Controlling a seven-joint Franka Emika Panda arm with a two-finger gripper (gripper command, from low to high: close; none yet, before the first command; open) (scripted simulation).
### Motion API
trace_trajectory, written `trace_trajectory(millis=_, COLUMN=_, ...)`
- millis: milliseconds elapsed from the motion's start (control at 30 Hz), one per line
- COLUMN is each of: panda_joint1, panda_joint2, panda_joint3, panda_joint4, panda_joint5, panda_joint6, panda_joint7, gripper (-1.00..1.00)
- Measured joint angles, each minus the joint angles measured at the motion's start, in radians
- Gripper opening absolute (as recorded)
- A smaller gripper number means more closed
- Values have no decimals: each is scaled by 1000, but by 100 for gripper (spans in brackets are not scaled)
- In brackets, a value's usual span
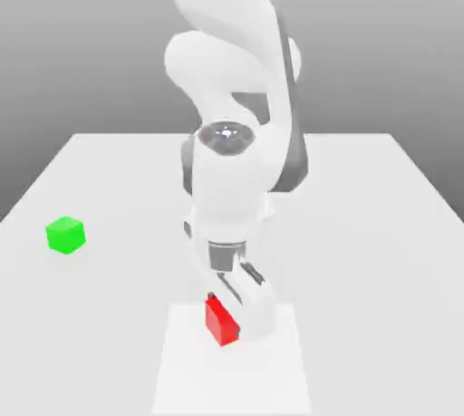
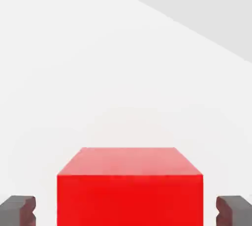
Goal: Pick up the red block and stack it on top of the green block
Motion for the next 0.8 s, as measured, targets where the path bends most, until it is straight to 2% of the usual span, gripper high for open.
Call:
trace_trajectory(millis=133, panda_joint1=3, panda_joint2=3, panda_joint3=-4, panda_joint4=0, panda_joint5=-2, panda_joint6=3, panda_joint7=1, gripper=-100)
trace_trajectory(millis=333, panda_joint1=-42, panda_joint2=-137, panda_joint3=79, panda_joint4=-18, panda_joint5=142, panda_joint6=-111, panda_joint7=-101, gripper=-100)
trace_trajectory(millis=467, panda_joint1=-29, panda_joint2=-235, panda_joint3=87, panda_joint4=-36, panda_joint5=215, panda_joint6=-194, panda_joint7=-156, gripper=-100)
trace_trajectory(millis=800, panda_joint1=-391, panda_joint2=-342, panda_joint3=-148, panda_joint4=-58, panda_joint5=138, panda_joint6=-282, panda_joint7=121, gripper=-100)
